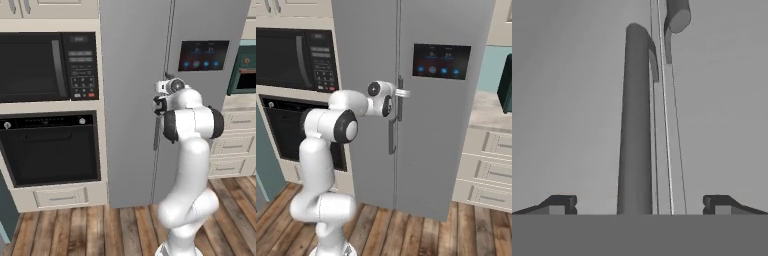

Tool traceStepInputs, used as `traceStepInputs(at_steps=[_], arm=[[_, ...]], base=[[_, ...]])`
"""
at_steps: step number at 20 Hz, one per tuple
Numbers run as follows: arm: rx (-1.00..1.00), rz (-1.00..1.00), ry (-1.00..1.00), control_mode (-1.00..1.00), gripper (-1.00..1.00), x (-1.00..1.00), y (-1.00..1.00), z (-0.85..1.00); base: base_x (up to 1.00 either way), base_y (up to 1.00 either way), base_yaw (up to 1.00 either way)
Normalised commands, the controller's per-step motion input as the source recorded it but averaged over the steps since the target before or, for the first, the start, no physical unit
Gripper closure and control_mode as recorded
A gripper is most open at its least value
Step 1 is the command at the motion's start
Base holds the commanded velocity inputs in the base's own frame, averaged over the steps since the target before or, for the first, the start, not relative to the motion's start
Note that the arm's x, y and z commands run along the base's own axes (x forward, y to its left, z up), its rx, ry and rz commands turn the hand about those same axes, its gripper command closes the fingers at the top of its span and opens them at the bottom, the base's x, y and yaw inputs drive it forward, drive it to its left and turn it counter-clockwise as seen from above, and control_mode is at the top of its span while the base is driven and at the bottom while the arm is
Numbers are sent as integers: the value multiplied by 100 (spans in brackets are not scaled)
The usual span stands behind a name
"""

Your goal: Place one of the steaks on the plate and the other in the bowl. Then place the bowl in the fridge.

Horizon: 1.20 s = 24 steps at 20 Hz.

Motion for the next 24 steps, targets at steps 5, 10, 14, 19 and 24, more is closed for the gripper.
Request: traceStepInputs(at_steps=[5, 10, 14, 19, 24], arm=[[6, 8, 1, -100, -100, 61, -72, -29], [11, 29, 0, -100, -100, 100, -66, -62], [11, 36, 4, -100, -100, 99, -70, -34], [0, 12, 11, -100, 100, 31, -1, 5], [-12, 7, 29, -100, 100, -60, 7, 45]], base=[[0, 0, 0], [0, 0, 0], [0, 0, 0], [0, 0, 0], [0, 0, 0]])
